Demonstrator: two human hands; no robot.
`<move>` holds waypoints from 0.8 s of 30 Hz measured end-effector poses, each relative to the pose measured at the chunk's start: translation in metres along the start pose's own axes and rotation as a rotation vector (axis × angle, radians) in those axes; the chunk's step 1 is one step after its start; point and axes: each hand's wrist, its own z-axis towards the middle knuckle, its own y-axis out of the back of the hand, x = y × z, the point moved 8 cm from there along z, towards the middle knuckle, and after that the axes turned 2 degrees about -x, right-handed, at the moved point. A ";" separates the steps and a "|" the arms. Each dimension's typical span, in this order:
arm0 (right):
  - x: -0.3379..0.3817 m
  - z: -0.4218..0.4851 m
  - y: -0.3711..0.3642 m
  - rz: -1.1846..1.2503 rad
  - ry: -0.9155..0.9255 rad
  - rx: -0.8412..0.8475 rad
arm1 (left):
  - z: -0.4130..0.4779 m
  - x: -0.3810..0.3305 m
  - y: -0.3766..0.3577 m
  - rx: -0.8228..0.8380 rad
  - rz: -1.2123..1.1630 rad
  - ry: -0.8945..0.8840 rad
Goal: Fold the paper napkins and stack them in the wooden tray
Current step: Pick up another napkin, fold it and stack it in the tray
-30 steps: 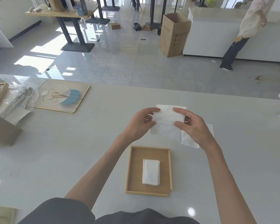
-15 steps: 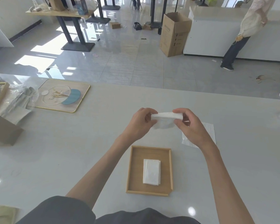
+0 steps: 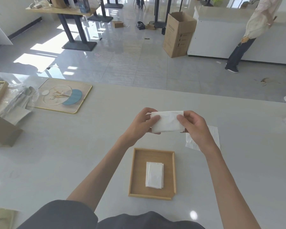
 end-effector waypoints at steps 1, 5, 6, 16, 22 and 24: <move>-0.002 0.000 0.000 0.035 -0.012 -0.004 | 0.000 0.002 0.001 0.009 -0.004 0.003; -0.013 0.001 -0.003 0.122 -0.072 0.050 | -0.001 0.005 0.008 -0.004 -0.031 0.018; -0.014 0.002 -0.004 0.126 -0.084 0.060 | -0.001 0.006 0.010 -0.007 -0.037 0.027; -0.042 -0.008 -0.019 0.043 -0.228 -0.122 | -0.019 0.007 0.006 -0.449 0.566 -0.417; -0.064 -0.013 -0.038 0.259 -0.285 -0.019 | -0.061 0.038 -0.048 -0.283 1.000 -0.891; -0.074 -0.015 -0.034 0.287 -0.278 -0.021 | -0.067 0.047 -0.048 -0.282 0.975 -0.853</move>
